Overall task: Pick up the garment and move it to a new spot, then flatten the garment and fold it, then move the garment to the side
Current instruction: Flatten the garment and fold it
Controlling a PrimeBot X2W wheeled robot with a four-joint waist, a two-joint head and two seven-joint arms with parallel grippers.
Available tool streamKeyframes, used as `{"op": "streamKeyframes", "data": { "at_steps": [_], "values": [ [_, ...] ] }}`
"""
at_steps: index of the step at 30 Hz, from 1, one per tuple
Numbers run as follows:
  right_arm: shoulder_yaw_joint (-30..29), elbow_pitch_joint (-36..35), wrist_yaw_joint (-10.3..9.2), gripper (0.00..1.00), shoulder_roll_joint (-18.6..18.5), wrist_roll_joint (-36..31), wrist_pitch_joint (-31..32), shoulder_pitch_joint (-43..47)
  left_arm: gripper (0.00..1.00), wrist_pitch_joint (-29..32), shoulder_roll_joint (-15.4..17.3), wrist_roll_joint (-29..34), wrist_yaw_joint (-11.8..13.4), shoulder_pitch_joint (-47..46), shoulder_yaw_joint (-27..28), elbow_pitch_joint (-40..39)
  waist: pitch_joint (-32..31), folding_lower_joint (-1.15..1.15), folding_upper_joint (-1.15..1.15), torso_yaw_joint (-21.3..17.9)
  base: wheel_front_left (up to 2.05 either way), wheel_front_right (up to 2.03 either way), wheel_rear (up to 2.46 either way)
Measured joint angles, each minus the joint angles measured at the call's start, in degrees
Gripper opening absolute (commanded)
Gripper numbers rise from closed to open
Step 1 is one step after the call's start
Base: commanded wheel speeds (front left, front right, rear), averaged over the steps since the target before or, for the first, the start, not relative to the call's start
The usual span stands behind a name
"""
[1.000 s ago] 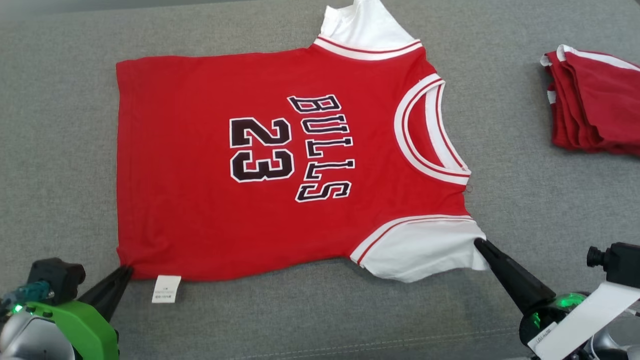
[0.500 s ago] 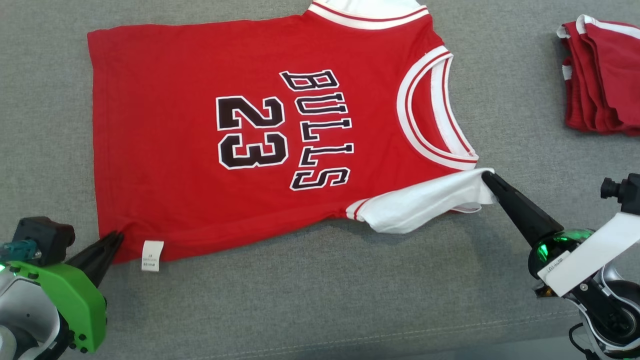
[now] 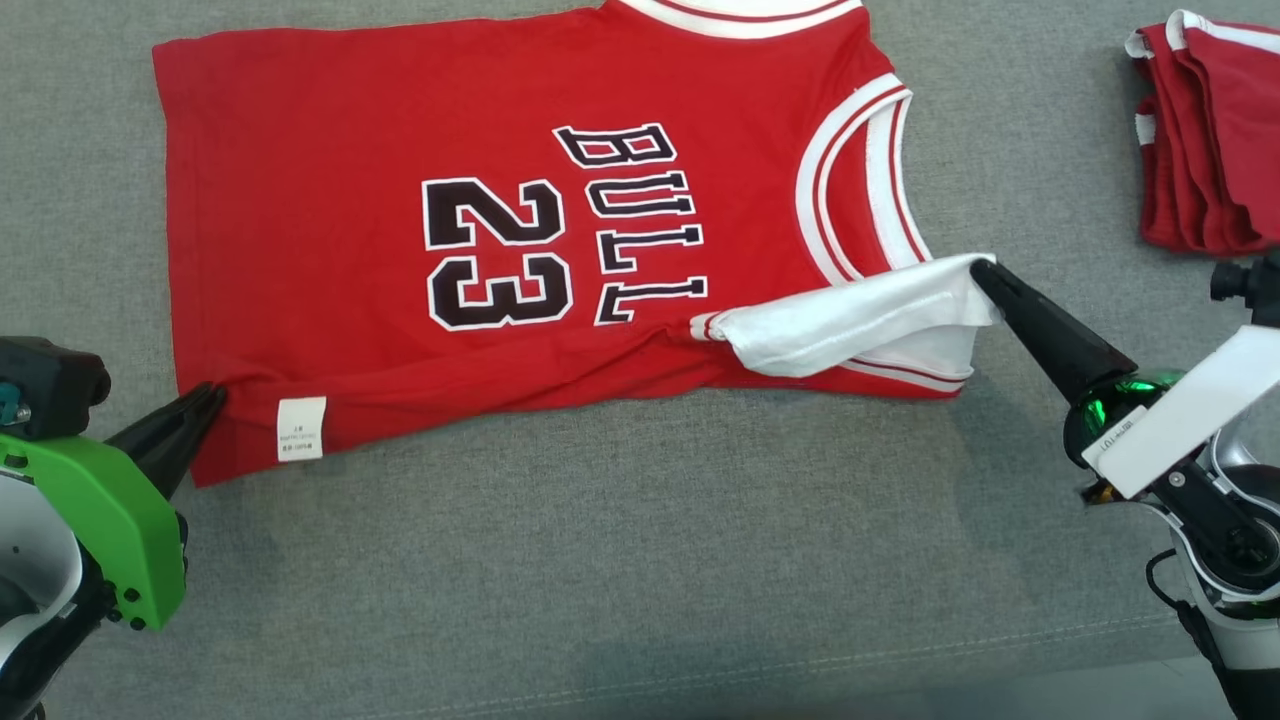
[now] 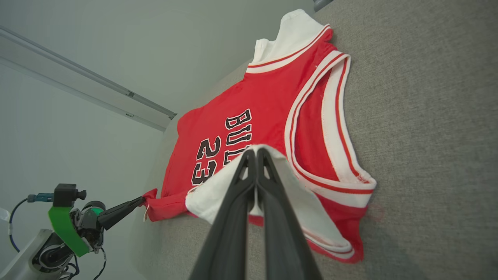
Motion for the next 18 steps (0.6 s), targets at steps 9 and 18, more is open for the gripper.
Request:
{"op": "streamKeyframes", "data": {
  "at_steps": [9, 18],
  "values": [
    [1.4, 3.1, 0.02, 0.00, 0.0, -0.4, 1.1, -5.3, 0.00, 4.7, 0.3, -1.1, 0.0, -3.9, -1.0, 0.2, 2.2, 0.00, 0.00, 0.2, 0.00, 0.00, 0.00],
    [2.5, 5.8, 0.16, 0.00, 0.7, -1.0, 1.5, -8.2, 0.00, 8.6, 0.5, -2.6, 0.0, -7.6, -1.3, 1.5, 3.6, 0.00, 0.00, -0.6, 0.00, 0.00, 0.00]
  ]
}}
